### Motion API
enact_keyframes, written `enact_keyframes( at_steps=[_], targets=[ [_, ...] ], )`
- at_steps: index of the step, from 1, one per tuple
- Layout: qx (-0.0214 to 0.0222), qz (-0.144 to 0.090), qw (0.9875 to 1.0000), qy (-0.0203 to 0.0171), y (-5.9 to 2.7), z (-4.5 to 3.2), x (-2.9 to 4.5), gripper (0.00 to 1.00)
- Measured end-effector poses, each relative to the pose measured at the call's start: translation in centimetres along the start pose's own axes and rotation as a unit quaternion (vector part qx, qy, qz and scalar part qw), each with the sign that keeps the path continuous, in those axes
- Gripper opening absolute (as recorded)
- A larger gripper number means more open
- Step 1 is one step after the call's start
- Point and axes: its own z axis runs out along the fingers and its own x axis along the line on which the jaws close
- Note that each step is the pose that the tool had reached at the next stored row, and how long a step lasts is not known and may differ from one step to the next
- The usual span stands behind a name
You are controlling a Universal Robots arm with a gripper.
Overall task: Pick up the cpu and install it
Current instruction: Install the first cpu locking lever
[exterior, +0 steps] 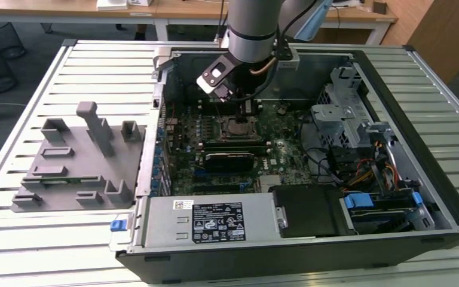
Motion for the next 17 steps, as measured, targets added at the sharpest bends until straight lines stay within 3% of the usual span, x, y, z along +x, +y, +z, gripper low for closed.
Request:
enact_keyframes(
  at_steps=[17],
  targets=[
    [0.0,0.0,1.0,0.0,0.01,-1.51,0.05,0.11]
  ],
)
